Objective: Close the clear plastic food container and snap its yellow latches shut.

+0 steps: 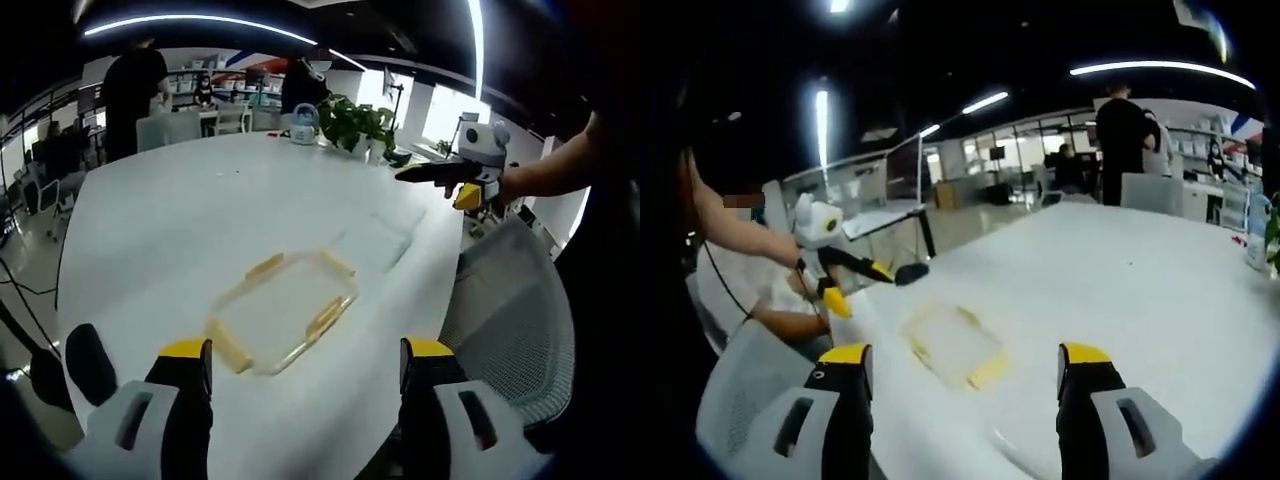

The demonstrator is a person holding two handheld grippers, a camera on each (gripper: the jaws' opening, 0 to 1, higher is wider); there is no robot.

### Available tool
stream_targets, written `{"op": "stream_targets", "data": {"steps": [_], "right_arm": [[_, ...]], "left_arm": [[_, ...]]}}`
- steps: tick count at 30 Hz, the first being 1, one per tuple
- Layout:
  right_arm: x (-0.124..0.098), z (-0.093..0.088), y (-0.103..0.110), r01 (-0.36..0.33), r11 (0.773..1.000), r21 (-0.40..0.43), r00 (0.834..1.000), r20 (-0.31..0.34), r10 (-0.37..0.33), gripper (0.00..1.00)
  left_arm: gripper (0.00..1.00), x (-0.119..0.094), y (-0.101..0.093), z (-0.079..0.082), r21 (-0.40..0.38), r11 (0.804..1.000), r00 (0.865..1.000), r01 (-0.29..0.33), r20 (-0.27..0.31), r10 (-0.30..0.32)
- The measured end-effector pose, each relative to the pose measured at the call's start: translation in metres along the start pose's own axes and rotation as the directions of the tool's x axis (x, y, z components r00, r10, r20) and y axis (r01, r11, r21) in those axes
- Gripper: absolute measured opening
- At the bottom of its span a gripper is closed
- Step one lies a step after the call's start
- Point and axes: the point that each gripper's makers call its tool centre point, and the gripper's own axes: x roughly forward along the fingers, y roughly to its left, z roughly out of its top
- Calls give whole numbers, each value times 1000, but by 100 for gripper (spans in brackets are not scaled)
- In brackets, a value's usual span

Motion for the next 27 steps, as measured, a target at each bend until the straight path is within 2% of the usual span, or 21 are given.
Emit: {"op": "stream_targets", "data": {"steps": [15,18,27], "right_arm": [[14,-5,0,-31,999,-22,999,-42,30,75],[16,-8,-2,-36,999,-18,997,-65,35,71],[25,-5,-3,-57,998,-23,996,-66,55,71]], "left_arm": [[76,6,10,-9,30,999,998,21,-54,-19],[76,7,12,-10,39,999,997,28,-68,-25],[77,11,18,-14,59,997,994,46,-102,-40]]}}
